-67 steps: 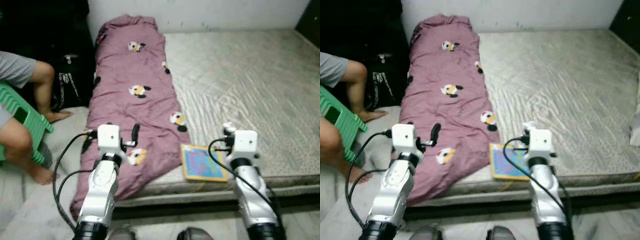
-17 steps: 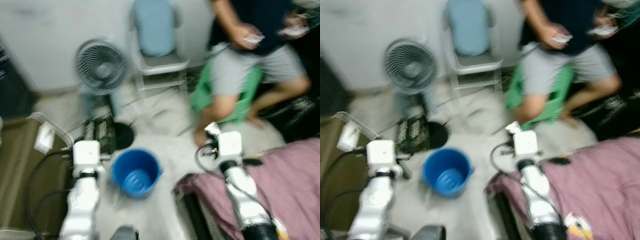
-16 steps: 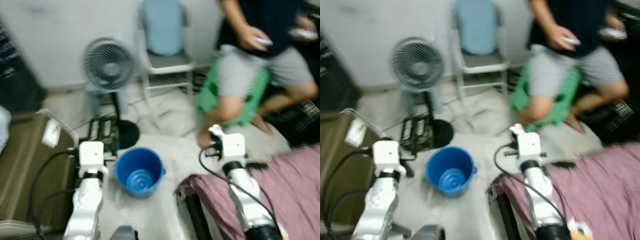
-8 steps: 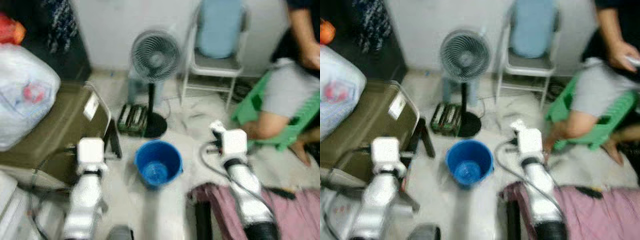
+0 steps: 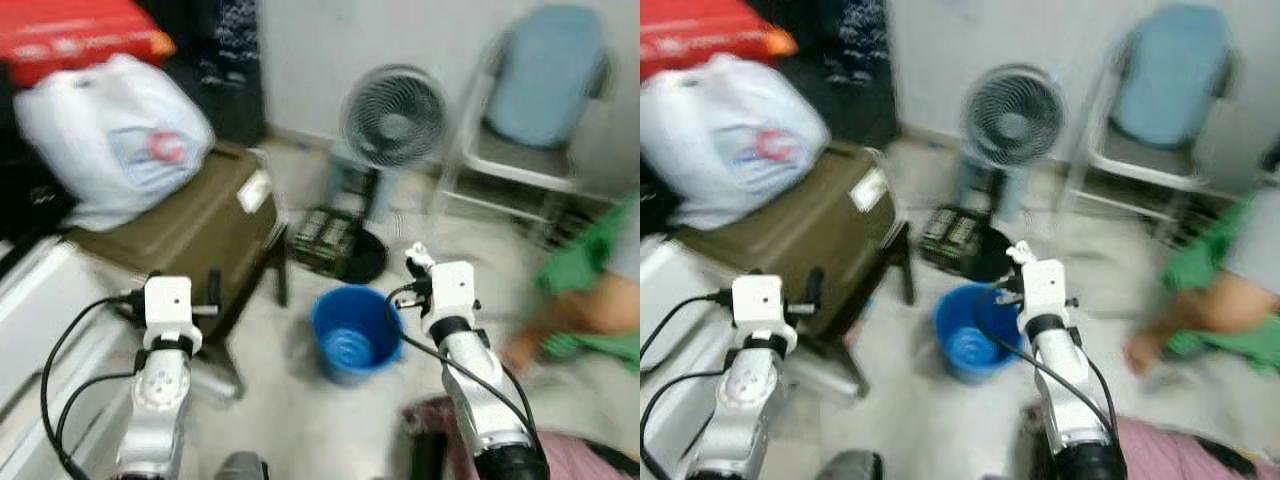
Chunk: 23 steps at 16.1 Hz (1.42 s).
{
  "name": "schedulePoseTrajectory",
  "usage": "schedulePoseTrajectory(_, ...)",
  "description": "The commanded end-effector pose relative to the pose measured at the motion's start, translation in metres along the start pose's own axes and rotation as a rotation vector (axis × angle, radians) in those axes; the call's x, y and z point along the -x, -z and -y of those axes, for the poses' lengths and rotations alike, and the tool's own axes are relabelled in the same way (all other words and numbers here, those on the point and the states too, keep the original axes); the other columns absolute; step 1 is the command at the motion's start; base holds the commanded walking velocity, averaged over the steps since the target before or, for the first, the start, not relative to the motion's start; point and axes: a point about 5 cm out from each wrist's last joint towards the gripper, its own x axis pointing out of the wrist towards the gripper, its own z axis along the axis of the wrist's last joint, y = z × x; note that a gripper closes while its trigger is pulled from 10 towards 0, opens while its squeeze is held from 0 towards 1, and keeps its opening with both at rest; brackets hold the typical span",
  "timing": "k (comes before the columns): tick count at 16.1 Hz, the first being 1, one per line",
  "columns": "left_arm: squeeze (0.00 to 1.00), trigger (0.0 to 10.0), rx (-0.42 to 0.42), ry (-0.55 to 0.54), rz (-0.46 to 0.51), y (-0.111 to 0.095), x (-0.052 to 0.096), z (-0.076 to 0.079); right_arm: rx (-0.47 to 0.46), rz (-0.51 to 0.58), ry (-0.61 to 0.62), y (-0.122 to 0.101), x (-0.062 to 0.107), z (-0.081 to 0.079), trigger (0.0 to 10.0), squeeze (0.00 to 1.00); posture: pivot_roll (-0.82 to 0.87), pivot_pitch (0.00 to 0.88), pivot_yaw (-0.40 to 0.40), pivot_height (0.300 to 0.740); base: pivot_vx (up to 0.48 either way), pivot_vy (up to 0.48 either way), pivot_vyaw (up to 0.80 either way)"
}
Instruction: Clean up the room
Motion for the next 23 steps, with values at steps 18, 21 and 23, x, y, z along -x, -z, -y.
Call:
schedulePoseTrajectory(18, 0.0, 10.0, 0.072, 0.11, 0.018, -0.0044, 0.0001, 0.013, -0.024, 0.014, 0.027, -0.0049, -0.0049, 0.0075, 10.0, 0.0, 0.0, 0.049, -0.038, 0.74, 0.155, 0.0, 0.02)
schedulePoseTrajectory(21, 0.0, 10.0, 0.073, 0.111, 0.019, -0.0047, -0.0005, 0.0139, -0.021, 0.014, 0.027, -0.0049, -0.0047, 0.0075, 10.0, 0.0, 0.0, 0.049, -0.039, 0.74, 0.247, 0.0, 0.0)
schedulePoseTrajectory(23, 0.0, 10.0, 0.074, 0.112, 0.02, -0.0048, -0.0009, 0.0141, -0.021, 0.015, 0.026, -0.0049, -0.005, 0.0073, 10.0, 0.0, 0.0, 0.047, -0.038, 0.74, 0.247, 0.0, 0.0)
